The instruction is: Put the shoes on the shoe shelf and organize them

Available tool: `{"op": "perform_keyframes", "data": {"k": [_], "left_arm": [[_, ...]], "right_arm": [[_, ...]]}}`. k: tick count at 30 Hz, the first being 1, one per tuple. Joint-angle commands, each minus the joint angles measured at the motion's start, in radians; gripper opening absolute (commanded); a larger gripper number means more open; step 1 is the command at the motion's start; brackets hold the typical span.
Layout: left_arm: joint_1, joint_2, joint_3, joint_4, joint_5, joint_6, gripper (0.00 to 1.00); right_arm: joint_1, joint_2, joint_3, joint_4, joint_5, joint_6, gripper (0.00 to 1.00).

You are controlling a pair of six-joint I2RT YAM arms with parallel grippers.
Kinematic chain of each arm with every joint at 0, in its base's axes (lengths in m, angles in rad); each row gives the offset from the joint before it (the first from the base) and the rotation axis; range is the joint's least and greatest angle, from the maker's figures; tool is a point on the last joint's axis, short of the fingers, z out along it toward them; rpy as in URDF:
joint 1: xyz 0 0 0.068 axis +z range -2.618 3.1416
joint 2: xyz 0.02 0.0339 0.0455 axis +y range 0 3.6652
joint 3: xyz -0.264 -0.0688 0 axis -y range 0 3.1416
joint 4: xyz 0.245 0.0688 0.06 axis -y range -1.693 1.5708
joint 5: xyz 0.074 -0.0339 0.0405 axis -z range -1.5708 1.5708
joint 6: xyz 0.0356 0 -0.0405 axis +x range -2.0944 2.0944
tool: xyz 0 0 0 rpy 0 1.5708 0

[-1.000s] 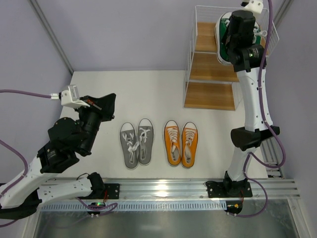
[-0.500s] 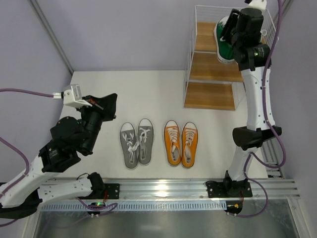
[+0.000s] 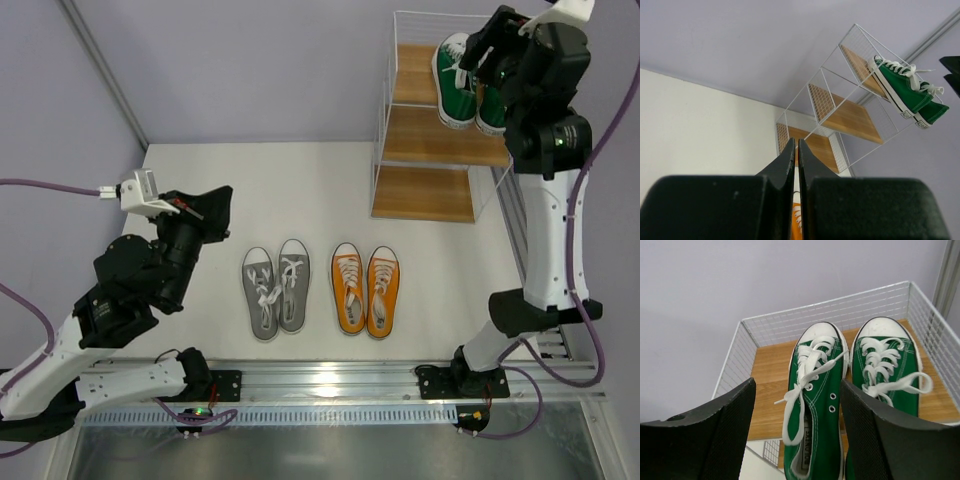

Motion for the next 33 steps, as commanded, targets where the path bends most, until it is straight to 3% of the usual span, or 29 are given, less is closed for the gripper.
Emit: {"op": "perform_keyframes", "data": {"k": [1,5,9,10,14,18,21,25,33], "left_arm": [[-0.001,-0.001,0.036,0.01,0.01,0.001,0.02],[-0.003,0.001,0.036,0.012,0.065,0.017,0.09],[-0.001,-0.01,0.006,0.018,0.16,0.047,0.29],[-0.001,-0.015,-0.003,0.021,0.178,0.049,0.4],[-0.001,-0.045,-0.039,0.013,0.232,0.032,0.7],[-0.001,-0.053,-0.034,-0.04,0.251,0.018,0.94],[-0.001,-0.056,-0.039,-0.071,0.252,0.004,1.0],[-0.001,-0.055,-0.046,-0.103,0.252,-0.028,1.0],[-0.001,-0.082,-0.108,-0.172,0.223,-0.108,1.0]], "right_arm": [[0.001,-0.165,-0.066,0.122,0.011,0.014,0.69],[0.0,-0.263,-0.132,0.043,0.082,0.029,0.69],[0.0,-0.434,-0.356,-0.02,-0.016,0.08,0.69],[0.001,-0.473,-0.482,-0.02,-0.062,0.098,0.69],[0.01,-0.636,-0.721,-0.064,-0.391,0.094,0.71],[0.085,-0.771,-0.917,-0.132,-0.489,0.113,0.75],[0.16,-0.831,-1.091,-0.142,-0.429,0.175,0.76],[0.246,-0.874,-1.27,-0.151,-0.336,0.251,0.85],[0.542,-0.781,-1.427,-0.152,0.002,0.428,0.91]]}}
